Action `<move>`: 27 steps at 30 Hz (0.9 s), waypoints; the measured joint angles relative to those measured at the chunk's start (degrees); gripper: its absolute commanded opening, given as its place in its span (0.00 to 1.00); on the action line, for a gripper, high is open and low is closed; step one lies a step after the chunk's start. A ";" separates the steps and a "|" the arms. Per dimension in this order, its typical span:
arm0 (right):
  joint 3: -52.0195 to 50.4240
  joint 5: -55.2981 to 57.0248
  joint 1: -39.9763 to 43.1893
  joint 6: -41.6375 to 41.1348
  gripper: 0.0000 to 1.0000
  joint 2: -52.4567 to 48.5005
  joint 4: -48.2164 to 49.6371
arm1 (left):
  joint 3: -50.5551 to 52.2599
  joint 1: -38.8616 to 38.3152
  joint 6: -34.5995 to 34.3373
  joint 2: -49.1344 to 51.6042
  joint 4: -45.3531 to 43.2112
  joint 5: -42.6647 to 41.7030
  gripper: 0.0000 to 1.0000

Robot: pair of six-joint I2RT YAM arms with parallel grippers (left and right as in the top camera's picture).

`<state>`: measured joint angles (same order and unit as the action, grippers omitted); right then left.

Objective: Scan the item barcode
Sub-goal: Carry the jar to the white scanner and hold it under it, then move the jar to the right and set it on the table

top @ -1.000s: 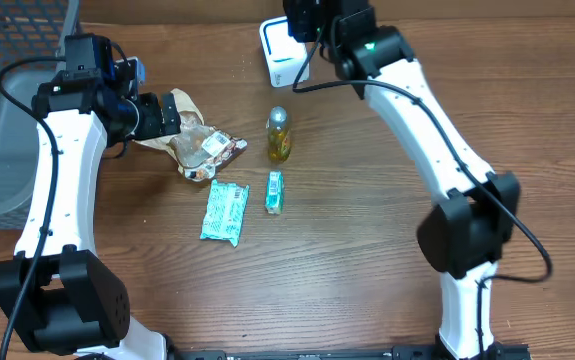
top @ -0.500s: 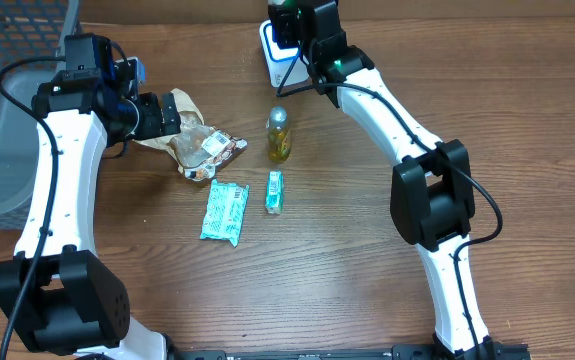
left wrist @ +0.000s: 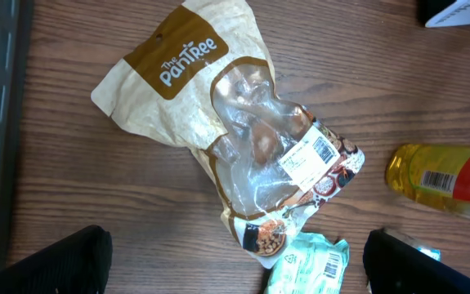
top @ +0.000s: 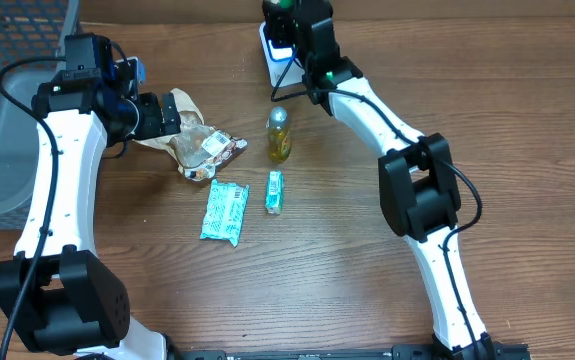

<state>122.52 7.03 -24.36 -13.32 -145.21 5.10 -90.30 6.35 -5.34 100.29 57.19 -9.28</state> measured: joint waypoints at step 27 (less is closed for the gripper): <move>0.00 -3.19 0.57 -0.15 0.27 -2.99 -0.24 | 0.00 0.02 0.00 0.00 0.02 0.00 0.99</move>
<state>122.52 3.84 -23.79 -13.47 -148.20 4.86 -90.30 6.37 -5.34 100.29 57.21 -9.28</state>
